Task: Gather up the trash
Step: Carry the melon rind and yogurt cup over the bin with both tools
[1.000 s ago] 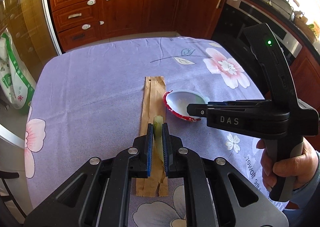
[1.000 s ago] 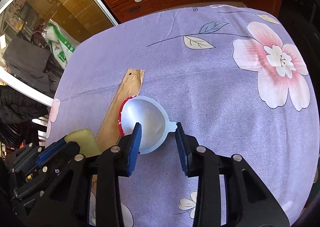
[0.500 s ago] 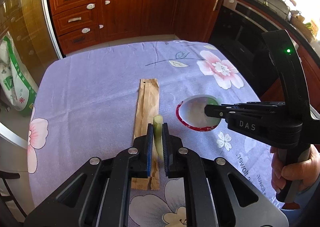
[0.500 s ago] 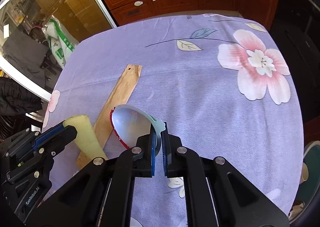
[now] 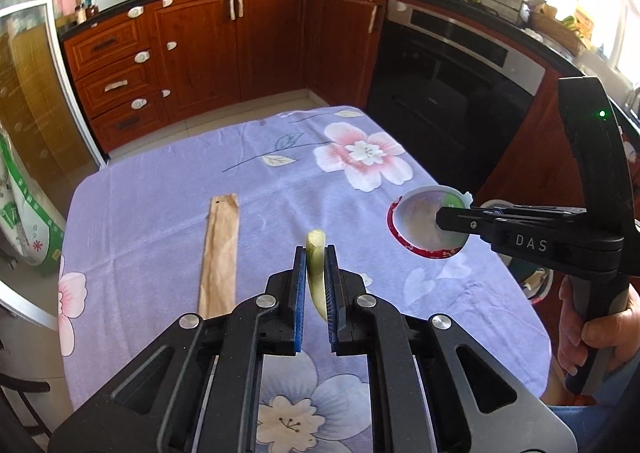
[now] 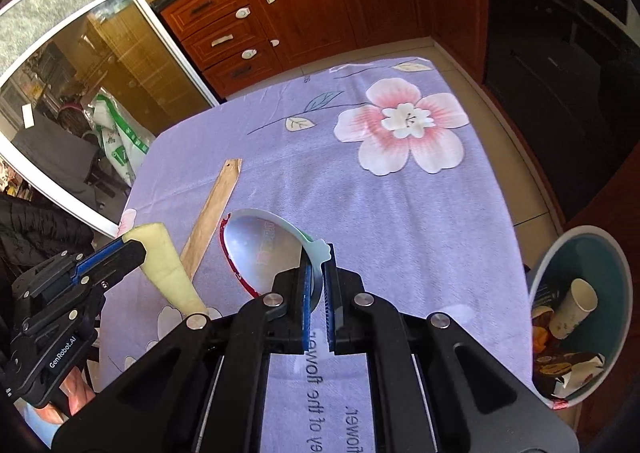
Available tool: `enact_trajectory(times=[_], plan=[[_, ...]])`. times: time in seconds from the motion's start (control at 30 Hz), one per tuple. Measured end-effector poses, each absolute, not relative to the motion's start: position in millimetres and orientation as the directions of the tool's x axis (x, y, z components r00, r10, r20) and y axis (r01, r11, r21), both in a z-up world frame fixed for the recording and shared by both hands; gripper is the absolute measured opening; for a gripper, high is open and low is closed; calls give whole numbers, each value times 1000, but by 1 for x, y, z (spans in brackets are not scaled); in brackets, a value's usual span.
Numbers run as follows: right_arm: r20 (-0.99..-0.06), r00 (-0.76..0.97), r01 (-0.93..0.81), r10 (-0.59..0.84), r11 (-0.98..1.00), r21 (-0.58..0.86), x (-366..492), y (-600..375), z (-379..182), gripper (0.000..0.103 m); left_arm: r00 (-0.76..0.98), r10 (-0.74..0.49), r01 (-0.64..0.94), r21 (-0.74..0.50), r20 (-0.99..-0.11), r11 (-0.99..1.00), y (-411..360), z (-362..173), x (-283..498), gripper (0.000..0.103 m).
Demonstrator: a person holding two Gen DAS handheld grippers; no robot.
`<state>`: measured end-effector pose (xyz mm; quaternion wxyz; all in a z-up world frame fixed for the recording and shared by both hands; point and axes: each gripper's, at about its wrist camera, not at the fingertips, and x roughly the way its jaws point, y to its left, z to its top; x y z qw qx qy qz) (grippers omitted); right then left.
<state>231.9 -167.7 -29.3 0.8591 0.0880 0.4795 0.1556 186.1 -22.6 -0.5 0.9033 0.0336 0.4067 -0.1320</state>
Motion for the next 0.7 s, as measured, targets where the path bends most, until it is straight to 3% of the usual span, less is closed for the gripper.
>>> enact_trajectory(times=[0.33, 0.7], plan=[[-743, 620, 13, 251, 944, 330, 173, -306, 1, 5, 579, -343, 470, -40, -740, 881, -147, 9, 174, 9], [-750, 646, 236, 142, 897, 373, 128, -442, -29, 6, 452, -399, 633, -28, -798, 774, -288, -23, 176, 9]])
